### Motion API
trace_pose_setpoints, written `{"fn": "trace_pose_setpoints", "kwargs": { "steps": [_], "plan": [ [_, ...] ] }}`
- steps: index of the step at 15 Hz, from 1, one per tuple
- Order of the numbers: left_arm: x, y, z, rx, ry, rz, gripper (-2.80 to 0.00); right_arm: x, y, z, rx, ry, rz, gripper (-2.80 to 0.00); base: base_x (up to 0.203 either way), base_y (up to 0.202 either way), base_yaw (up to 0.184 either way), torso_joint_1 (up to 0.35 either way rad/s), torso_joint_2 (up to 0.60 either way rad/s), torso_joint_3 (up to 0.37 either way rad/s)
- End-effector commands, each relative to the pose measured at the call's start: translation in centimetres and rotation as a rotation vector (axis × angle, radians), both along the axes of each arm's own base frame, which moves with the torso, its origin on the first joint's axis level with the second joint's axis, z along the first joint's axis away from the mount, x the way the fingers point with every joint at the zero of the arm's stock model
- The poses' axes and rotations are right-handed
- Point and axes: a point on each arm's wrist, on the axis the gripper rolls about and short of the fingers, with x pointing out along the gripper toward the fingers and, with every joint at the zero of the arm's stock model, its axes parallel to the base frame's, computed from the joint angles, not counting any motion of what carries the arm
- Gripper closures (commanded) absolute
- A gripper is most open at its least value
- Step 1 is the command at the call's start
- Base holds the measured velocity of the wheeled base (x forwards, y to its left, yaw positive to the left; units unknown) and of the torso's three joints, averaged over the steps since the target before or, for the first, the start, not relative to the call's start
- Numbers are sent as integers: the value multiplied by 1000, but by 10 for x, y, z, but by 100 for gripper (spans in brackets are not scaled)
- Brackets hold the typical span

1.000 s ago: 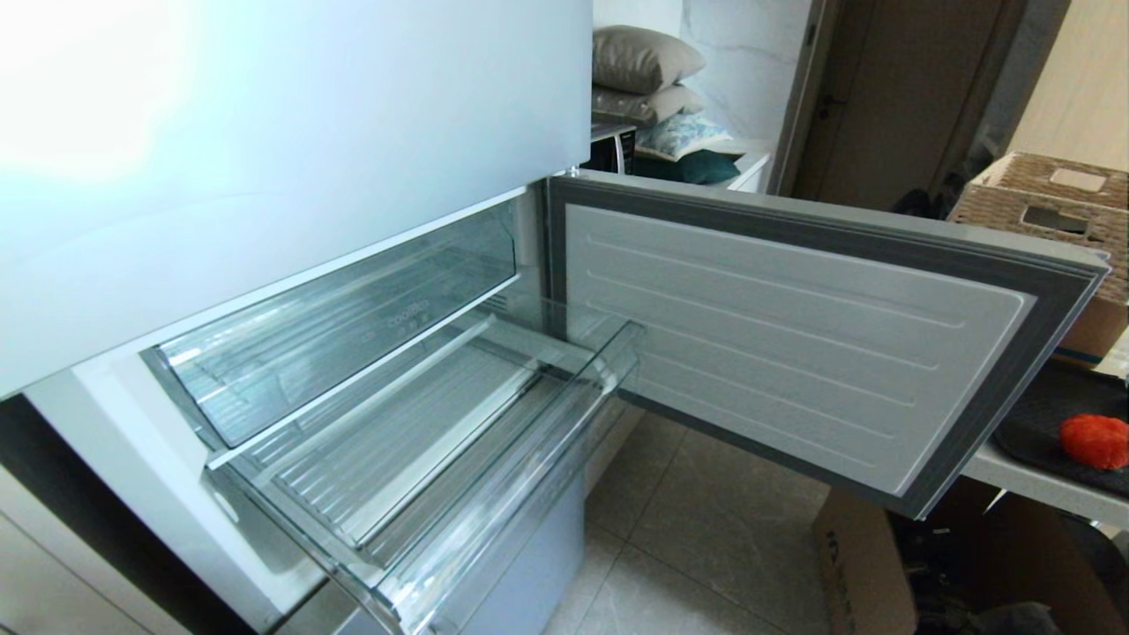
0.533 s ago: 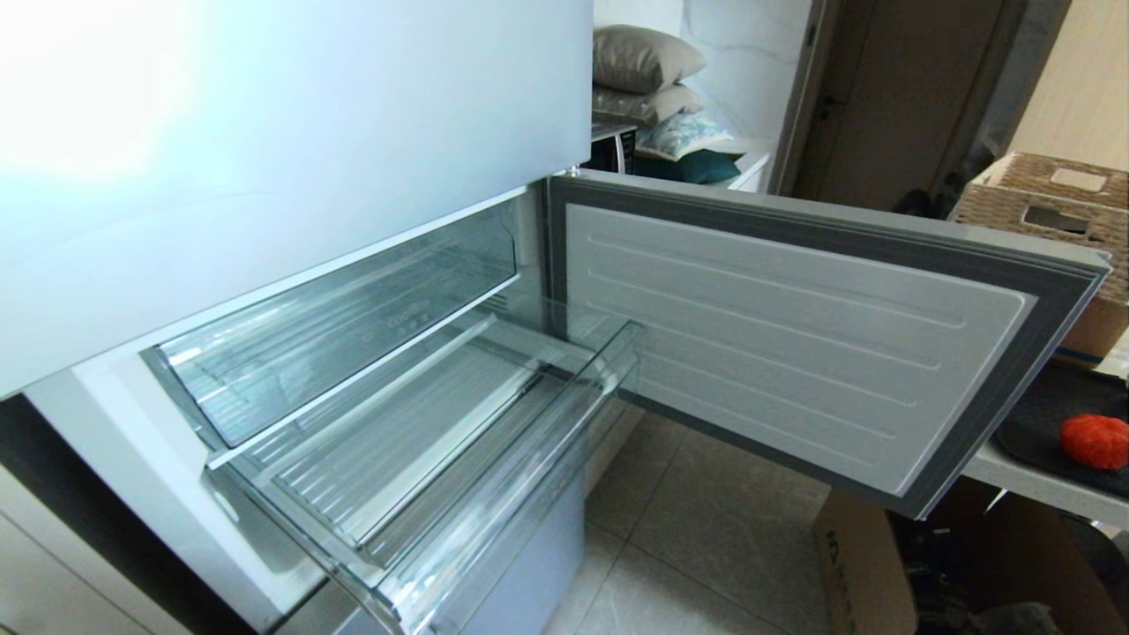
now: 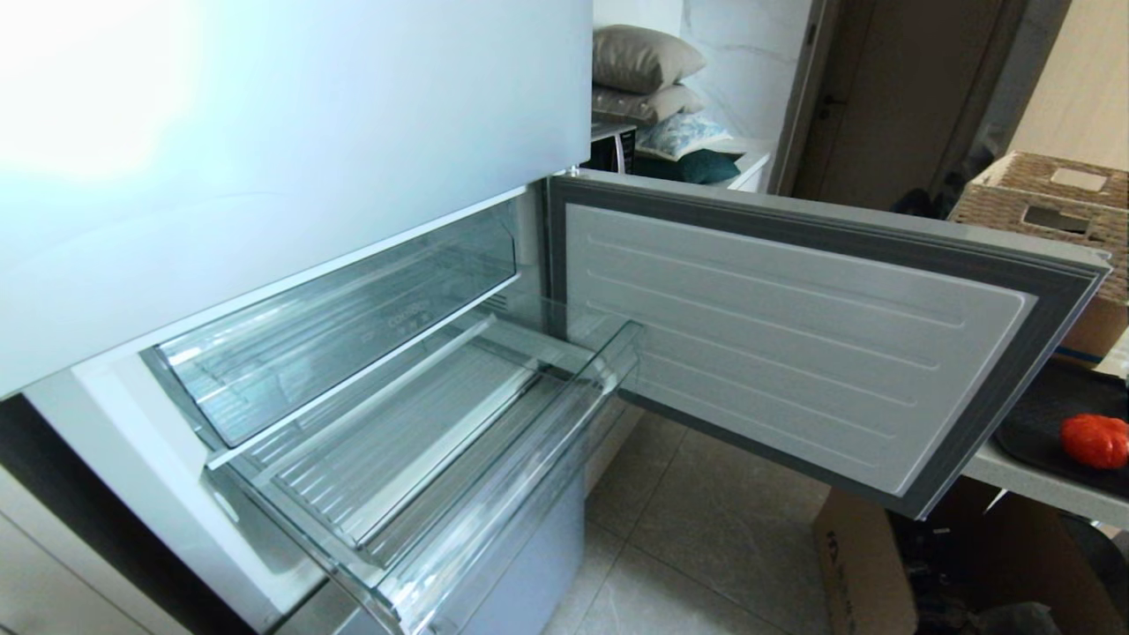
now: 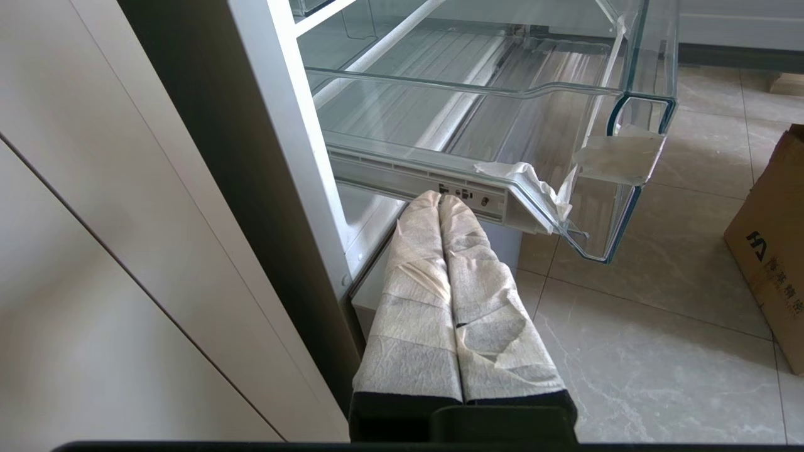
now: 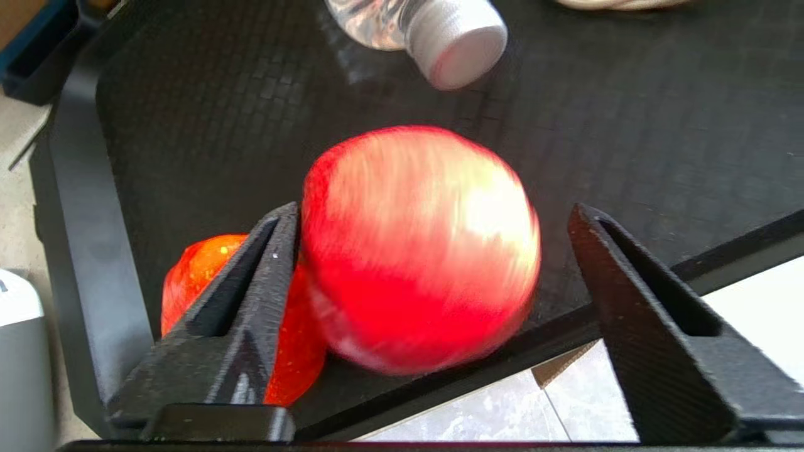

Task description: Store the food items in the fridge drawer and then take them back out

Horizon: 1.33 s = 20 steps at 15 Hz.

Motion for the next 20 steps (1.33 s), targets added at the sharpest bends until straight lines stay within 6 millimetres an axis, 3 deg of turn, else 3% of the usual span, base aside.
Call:
{"fn": "trace_pose_setpoints", "kwargs": {
  "steps": [1, 3, 7, 8, 9, 11, 13, 16, 18, 20],
  "plan": [
    [0, 0, 0, 1, 1, 0, 0, -3, 0, 9, -16, -16, -5, -280, 0, 0, 0, 0, 0, 0],
    [0, 0, 0, 1, 3, 0, 0, -13, 0, 30, -51, -46, -24, -280, 0, 0, 0, 0, 0, 0],
    [0, 0, 0, 1, 1, 0, 0, -43, 17, 98, -174, -141, -50, -280, 0, 0, 0, 0, 0, 0],
    [0, 0, 0, 1, 1, 0, 0, -50, 24, 110, -196, -157, -53, -246, 0, 0, 0, 0, 0, 0],
    [0, 0, 0, 1, 1, 0, 0, -57, 32, 121, -216, -170, -54, 0, 0, 0, 0, 0, 0, 0],
    [0, 0, 0, 1, 1, 0, 0, -76, 60, 149, -272, -207, -47, 0, 0, 0, 0, 0, 0, 0],
    [0, 0, 0, 1, 1, 0, 0, -98, 99, 178, -340, -260, 15, 0, 0, 0, 0, 0, 0, 0],
    [0, 0, 0, 1, 1, 0, 0, -135, 187, 207, -412, -345, 172, 0, 0, 0, 0, 0, 0, 0],
    [0, 0, 0, 1, 3, 0, 0, -166, 249, 205, -437, -372, 313, 0, 0, 0, 0, 0, 0, 0],
    [0, 0, 0, 1, 1, 0, 0, -197, 298, 181, -458, -374, 520, 0, 0, 0, 0, 0, 0, 0]
  ]
}}
